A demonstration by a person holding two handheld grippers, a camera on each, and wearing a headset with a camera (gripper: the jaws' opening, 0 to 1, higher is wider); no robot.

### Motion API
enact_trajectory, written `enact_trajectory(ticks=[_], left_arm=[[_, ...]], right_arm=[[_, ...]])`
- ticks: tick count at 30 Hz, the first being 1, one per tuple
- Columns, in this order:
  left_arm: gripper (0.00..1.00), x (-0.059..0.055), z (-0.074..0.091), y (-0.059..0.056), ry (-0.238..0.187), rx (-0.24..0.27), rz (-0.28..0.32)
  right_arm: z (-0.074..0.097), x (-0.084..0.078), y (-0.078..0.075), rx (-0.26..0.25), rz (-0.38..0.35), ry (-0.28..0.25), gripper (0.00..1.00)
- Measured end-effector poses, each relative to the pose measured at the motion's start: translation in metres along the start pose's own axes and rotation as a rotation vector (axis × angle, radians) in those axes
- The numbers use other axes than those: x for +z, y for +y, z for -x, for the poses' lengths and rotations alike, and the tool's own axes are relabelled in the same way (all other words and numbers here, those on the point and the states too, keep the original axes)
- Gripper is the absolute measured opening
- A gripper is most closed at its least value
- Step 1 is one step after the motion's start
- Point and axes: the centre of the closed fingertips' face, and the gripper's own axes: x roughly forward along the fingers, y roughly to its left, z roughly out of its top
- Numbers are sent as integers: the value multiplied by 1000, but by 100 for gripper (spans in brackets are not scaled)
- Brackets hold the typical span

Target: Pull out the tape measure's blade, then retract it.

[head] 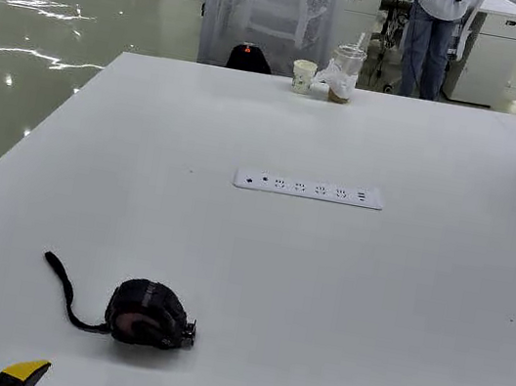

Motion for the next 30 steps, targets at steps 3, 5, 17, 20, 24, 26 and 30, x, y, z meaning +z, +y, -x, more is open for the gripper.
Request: enact_trajectory(ticks=[3,5,17,20,24,26,30], left_arm=[[99,1,0,0,0,-1,4],[99,0,0,0,5,-1,1],[99,1,1,3,2,1,6],[99,1,2,4,-1,6,11],[99,1,2,5,-2,3,16],[99,0,2,5,2,5,8],[99,0,2,5,4,3,5]], right_arm=[[1,-1,1,3,-3,2,99],[1,-2,1,8,-9,4,99],[3,-2,0,4,-13,6,99],[4,-2,-1,3,-15,8,99],[5,-3,-2,0,-15,11,99],[5,-3,-2,-1,-16,11,99],[5,-3,-2,-2,-16,10,99]])
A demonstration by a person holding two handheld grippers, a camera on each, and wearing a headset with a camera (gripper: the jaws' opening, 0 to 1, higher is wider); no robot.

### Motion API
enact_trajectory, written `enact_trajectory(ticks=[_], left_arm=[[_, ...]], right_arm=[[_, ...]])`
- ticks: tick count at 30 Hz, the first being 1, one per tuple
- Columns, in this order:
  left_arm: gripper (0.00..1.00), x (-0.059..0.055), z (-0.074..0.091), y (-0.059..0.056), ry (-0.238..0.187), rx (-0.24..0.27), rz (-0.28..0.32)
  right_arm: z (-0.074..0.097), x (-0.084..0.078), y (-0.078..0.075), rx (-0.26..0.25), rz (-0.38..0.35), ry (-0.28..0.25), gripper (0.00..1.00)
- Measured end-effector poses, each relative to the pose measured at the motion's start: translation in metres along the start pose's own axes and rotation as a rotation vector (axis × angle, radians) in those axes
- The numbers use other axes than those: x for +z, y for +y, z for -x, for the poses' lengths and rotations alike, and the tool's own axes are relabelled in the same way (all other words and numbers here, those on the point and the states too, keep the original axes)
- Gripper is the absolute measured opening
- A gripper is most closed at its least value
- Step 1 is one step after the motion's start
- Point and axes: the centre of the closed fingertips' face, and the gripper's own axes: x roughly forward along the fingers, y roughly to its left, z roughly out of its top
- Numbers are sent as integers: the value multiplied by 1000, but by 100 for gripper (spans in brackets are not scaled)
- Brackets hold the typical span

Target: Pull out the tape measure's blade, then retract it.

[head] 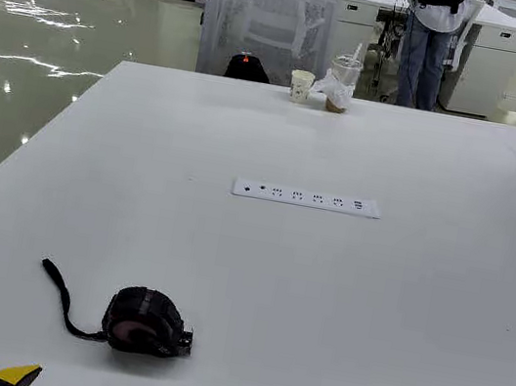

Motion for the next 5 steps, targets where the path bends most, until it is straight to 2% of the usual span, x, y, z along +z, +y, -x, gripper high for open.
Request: enact_trajectory(ticks=[5], left_arm=[[99,0,0,1,1,0,-5]], right_arm=[[0,0,0,0,-1,3,99]])
